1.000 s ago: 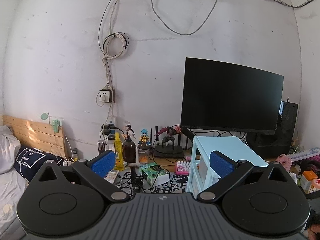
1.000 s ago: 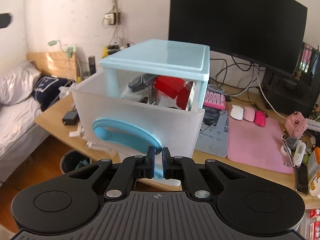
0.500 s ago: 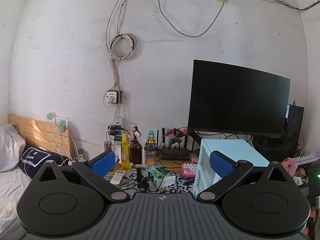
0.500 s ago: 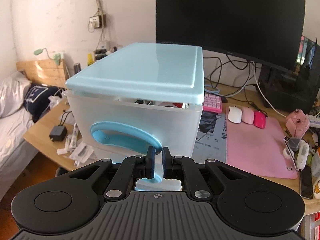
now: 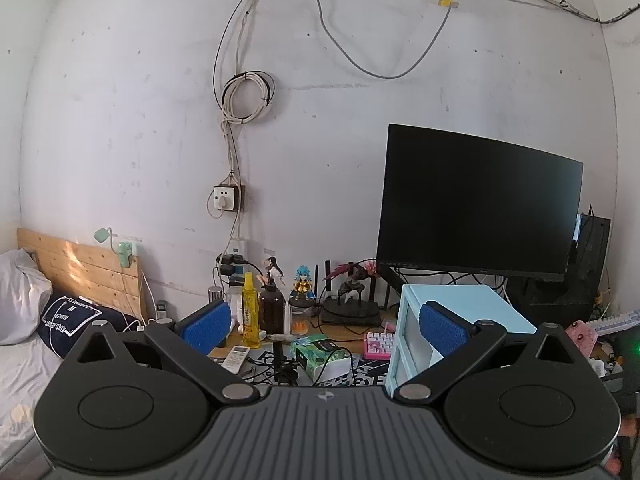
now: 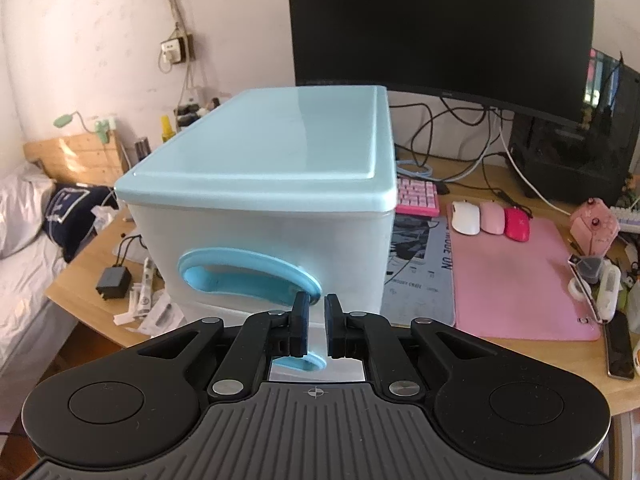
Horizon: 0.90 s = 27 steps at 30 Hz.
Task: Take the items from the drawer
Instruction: 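Open the right tool and pull it back from the handle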
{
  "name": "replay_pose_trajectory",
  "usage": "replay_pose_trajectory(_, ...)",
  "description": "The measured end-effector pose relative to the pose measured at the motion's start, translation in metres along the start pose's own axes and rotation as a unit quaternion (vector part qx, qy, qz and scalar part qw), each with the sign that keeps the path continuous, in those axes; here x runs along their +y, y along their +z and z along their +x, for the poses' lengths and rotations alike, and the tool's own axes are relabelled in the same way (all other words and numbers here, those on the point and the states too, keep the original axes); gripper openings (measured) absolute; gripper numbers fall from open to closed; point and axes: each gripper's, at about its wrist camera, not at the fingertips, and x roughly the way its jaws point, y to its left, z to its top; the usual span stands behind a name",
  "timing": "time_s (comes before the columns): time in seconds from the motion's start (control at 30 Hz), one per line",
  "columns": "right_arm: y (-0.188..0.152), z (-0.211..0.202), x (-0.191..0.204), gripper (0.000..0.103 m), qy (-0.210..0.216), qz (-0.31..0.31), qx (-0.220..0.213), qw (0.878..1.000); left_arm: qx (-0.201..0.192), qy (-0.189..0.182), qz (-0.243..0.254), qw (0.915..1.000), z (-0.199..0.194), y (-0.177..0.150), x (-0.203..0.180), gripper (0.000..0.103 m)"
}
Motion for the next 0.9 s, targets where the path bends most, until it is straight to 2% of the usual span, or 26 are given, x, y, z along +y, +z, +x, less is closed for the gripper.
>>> replay_pose_trajectory(0.2,0.006,-0.051,0.004,0.01,0.004,0.011,-0.025,1.0,0.001,-0.007,0.002,1.0,0.004,0.002,-0.003,0.103)
replay_pose_trajectory(0.23,0.009,-0.062,0.005,0.013,0.003,0.011,-0.033,0.999,0.004,-0.009,0.004,0.9999,0.005,0.002,-0.004,0.103)
replay_pose_trajectory(0.3,0.014,-0.081,0.006,0.028,-0.002,0.017,-0.047,0.999,0.007,-0.011,0.002,0.9999,0.006,0.001,-0.004,0.103)
replay_pose_trajectory(0.33,0.016,-0.09,0.007,0.041,-0.005,0.018,-0.055,0.998,0.008,-0.011,0.002,0.9999,0.006,0.001,-0.005,0.103)
replay_pose_trajectory(0.37,0.018,-0.098,0.007,0.046,-0.007,0.019,-0.064,0.998,0.009,-0.013,0.001,0.9999,0.007,0.002,-0.005,0.103)
replay_pose_trajectory(0.43,0.022,-0.114,0.007,0.046,-0.009,0.019,-0.081,0.996,0.011,-0.015,0.0,0.9998,0.007,0.003,-0.007,0.103)
replay_pose_trajectory(0.5,0.024,-0.128,0.007,0.054,-0.015,0.016,-0.096,0.995,0.01,-0.019,0.002,0.9998,0.006,0.004,-0.008,0.103)
replay_pose_trajectory(0.53,0.024,-0.135,0.006,0.062,-0.019,0.015,-0.104,0.994,0.01,-0.02,0.004,0.9997,0.006,0.005,-0.01,0.103)
replay_pose_trajectory(0.63,0.024,-0.153,0.004,0.063,-0.027,0.012,-0.123,0.992,0.01,-0.021,0.009,0.9997,0.004,0.007,-0.013,0.103)
replay_pose_trajectory(0.7,0.022,-0.164,0.004,0.069,-0.032,0.012,-0.135,0.99,0.011,-0.022,0.013,0.9996,0.002,0.007,-0.015,0.103)
replay_pose_trajectory(0.77,0.018,-0.175,0.003,0.082,-0.03,0.021,-0.148,0.988,0.013,-0.024,0.015,0.9995,0.0,0.007,-0.017,0.103)
replay_pose_trajectory(0.9,0.006,-0.185,0.001,0.083,-0.034,0.033,-0.167,0.985,0.018,-0.019,0.015,0.9996,0.0,0.007,-0.019,0.103)
